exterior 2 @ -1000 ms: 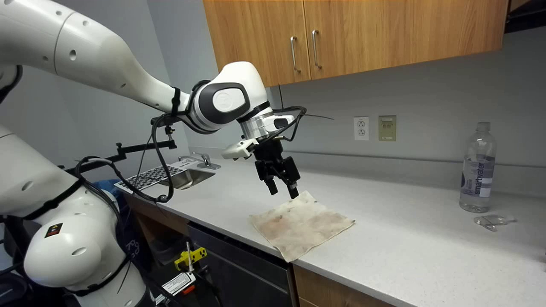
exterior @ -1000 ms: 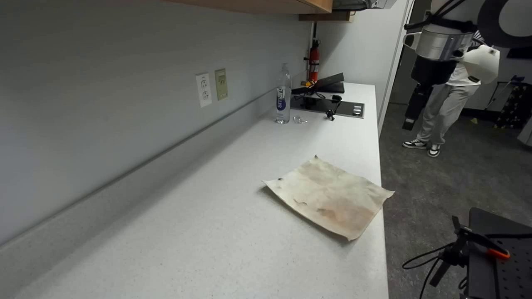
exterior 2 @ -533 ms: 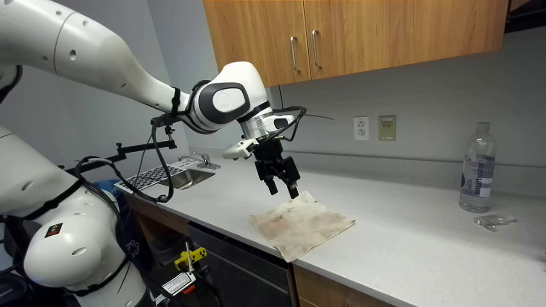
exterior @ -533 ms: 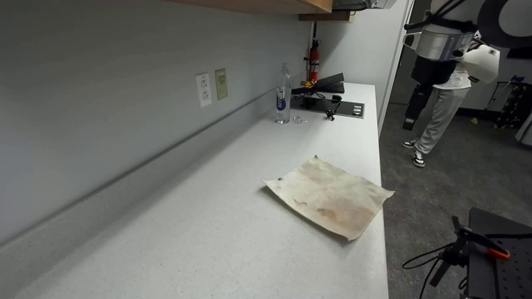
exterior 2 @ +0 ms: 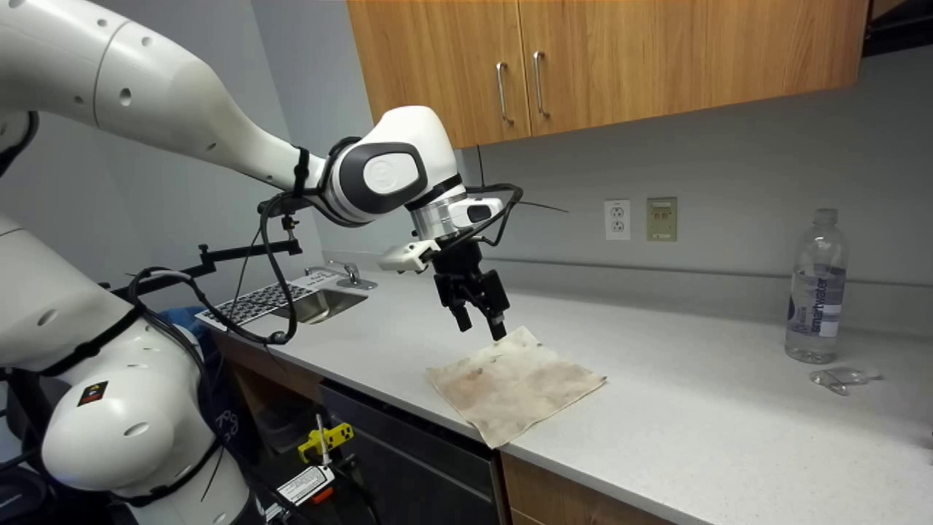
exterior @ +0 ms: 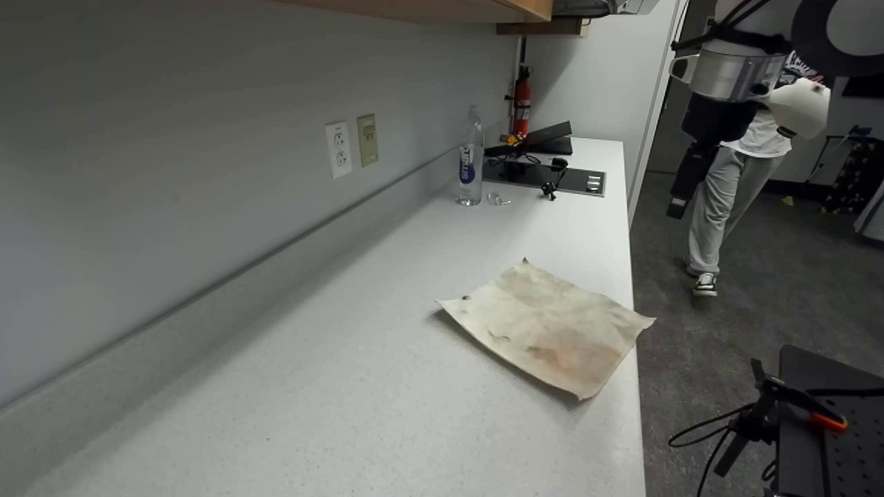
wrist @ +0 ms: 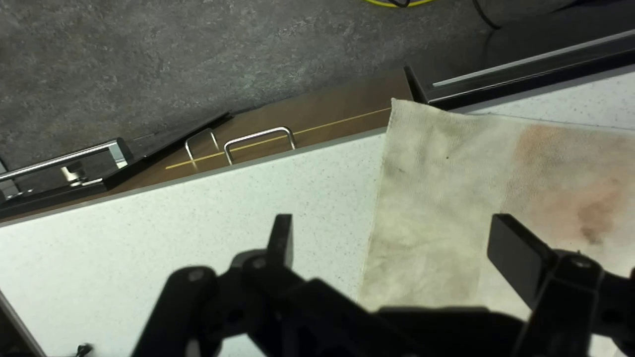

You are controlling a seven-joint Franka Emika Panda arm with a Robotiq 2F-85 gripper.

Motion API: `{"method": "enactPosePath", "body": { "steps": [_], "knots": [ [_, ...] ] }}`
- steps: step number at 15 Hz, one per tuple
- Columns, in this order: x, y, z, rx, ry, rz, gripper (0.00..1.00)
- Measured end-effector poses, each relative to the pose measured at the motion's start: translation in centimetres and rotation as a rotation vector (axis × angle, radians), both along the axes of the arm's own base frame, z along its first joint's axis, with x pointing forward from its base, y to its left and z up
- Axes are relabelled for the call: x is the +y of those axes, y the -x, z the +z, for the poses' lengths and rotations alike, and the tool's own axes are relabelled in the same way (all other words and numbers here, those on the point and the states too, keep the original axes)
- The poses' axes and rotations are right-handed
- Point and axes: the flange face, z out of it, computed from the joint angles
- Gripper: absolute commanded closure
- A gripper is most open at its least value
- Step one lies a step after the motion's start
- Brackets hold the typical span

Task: Fold the towel on the counter

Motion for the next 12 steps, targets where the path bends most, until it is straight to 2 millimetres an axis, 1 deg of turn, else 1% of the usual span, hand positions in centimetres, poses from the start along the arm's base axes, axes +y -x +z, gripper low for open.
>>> {"method": "enactPosePath", "body": {
  "steps": [5, 12],
  "knots": [
    [0.38, -0.04, -0.03, -0.009, -0.058, -0.034, 0.00],
    [0.36, -0.04, -0.04, -0.009, -0.061, -0.037, 0.00]
  ]
}}
